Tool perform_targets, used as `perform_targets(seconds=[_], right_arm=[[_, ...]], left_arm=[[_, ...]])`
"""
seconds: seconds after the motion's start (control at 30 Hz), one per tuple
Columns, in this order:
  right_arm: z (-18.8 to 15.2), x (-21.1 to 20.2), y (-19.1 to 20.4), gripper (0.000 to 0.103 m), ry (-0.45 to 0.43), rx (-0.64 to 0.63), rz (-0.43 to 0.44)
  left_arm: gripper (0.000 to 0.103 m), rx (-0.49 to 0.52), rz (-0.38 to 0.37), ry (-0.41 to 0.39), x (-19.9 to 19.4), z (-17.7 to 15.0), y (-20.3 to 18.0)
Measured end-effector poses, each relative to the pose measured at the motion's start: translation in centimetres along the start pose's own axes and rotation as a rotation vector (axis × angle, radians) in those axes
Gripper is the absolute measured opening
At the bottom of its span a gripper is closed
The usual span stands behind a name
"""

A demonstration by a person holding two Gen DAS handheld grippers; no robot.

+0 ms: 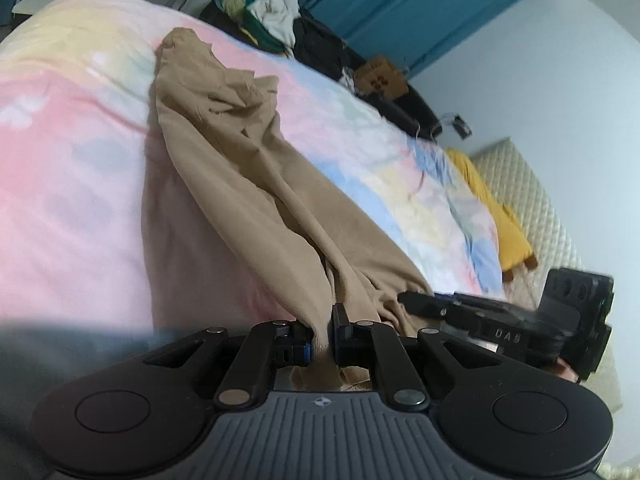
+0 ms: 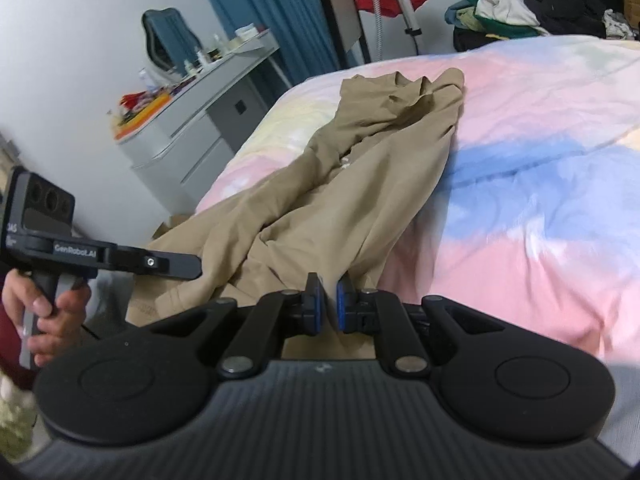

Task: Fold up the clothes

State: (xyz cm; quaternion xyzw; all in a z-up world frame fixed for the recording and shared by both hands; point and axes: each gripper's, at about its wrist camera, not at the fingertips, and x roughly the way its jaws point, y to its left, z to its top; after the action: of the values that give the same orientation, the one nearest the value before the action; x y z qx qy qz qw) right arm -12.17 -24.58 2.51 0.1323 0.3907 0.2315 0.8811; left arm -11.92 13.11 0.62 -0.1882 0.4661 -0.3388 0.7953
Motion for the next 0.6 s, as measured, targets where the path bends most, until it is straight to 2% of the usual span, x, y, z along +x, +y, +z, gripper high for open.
perform_targets(seconds=[0.13, 0.27, 0.37, 0.6], right_arm=[[-3.3, -1.6, 0.1, 0.011, 0.017, 0.064, 0.038], [-3.5, -1.1, -0.8, 0.011, -0.026, 0.13, 0.05], [-1.0, -0.6, -1.4, 0.011, -0.092, 0.16, 0.064], [8.6, 2.7, -1.9, 0.011, -0.25, 0.116, 0.005]], left_arm=[[0.01, 0.067, 0.037, 0.034, -0.4, -2.7, -1.8], [0.01, 0.089, 0.026, -0.009, -0.9, -0.8, -2.2], [0.01, 0.121, 0.042, -0.072, -0.6, 2.4, -3.0], [0.011, 0.18, 0.117, -0.268, 1.1, 11.9, -3.6]])
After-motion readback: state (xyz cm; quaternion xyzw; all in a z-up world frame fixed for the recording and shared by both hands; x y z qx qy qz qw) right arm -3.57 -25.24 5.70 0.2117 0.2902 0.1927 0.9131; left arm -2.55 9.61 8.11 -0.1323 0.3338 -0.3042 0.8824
